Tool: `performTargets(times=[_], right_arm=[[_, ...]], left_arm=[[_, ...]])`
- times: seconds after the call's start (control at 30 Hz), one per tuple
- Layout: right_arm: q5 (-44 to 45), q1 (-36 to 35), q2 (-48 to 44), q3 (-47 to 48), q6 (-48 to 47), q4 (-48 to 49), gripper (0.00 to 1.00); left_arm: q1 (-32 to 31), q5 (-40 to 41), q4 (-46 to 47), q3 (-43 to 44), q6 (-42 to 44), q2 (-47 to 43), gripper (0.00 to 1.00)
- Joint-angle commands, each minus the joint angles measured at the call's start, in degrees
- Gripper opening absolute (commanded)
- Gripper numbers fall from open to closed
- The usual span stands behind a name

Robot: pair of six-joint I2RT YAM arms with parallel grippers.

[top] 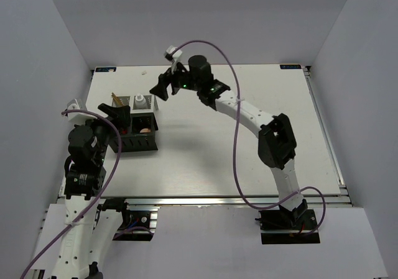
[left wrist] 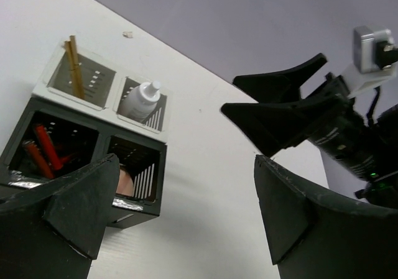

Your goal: Organize the makeup

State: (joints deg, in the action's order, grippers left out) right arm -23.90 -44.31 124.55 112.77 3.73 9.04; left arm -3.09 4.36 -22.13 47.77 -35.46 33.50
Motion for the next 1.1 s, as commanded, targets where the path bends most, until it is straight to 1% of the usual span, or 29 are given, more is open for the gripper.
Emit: performTargets(times=[0.0, 0.03, 0.07, 0.13, 0.17, 0.2, 0.27, 0.3, 0.4, 0.47, 0.53, 0.63, 0.77, 0.8, 1.07], right_arm=[[-0.62, 3.88, -9.75, -1.93, 2.24, -1.38, 0.89], [-0.27, 4.67, -10.81, -2.29, 2.34, -3.39, 0.89], [0.25, 6.24, -11.87, -2.73, 2.34, -8.11, 0.89], [3.50, 7.66, -15.38, -5.01, 1.64, -13.41, 0.89], [4.90, 9.14, -18.09, -6.15, 0.24, -17.70, 0.89], [7.53, 10.03, -19.42, -8.77, -0.47, -19.57, 0.90], [8.95, 13.28, -23.97, -11.86, -1.96, -23.18, 0.89], [10.00, 14.59, -25.40, -14.83, -2.23, -23.97, 0.89], [9.22, 20.22, -31.11, -18.63, -1.71, -25.47, 0.89], [11.14, 23.46, -35.05, -21.36, -1.09, -25.91, 0.89], [13.51, 24.97, -37.26, -23.29, -1.79, -26.35, 0.89], [17.56, 25.50, -41.48, -26.09, -3.11, -26.79, 0.89], [17.66, 25.51, -46.67, -30.23, -3.38, -26.88, 0.89], [17.92, 25.51, -47.12, -30.68, -4.94, -26.79, 0.89], [19.86, 26.12, -48.70, -31.21, -5.31, -27.41, 0.89]], left_arm=[[0.19, -4.00, 3.58, 0.13, -0.66, 0.17, 0.98], [0.19, -5.40, 4.89, -0.13, -0.83, 0.08, 0.98], [0.19, -6.63, 5.69, -0.74, -1.01, 0.17, 0.98], [0.19, -9.09, 7.88, -1.36, -1.80, 0.25, 0.98], [0.19, -9.89, 8.67, -1.71, -2.15, 0.34, 0.98], [0.19, -10.68, 9.73, -1.89, -2.33, 0.60, 0.98], [0.19, -12.62, 10.87, -2.15, -2.85, 1.39, 0.98], [0.19, -13.23, 12.10, -2.33, -2.94, 1.57, 0.98], [0.19, -15.52, 14.30, -3.56, -4.17, 2.54, 0.98], [0.19, -17.62, 16.32, -4.00, -5.22, 3.59, 0.98], [0.19, -18.86, 18.08, -4.26, -5.76, 4.47, 0.98], [0.10, -20.62, 20.02, -4.00, -6.37, 6.23, 0.98], [0.11, -22.02, 21.60, -3.30, -6.46, 7.90, 0.98], [0.19, -22.46, 21.69, -3.21, -6.37, 8.16, 0.98], [0.19, -22.82, 21.69, -3.65, -6.72, 6.85, 0.98]])
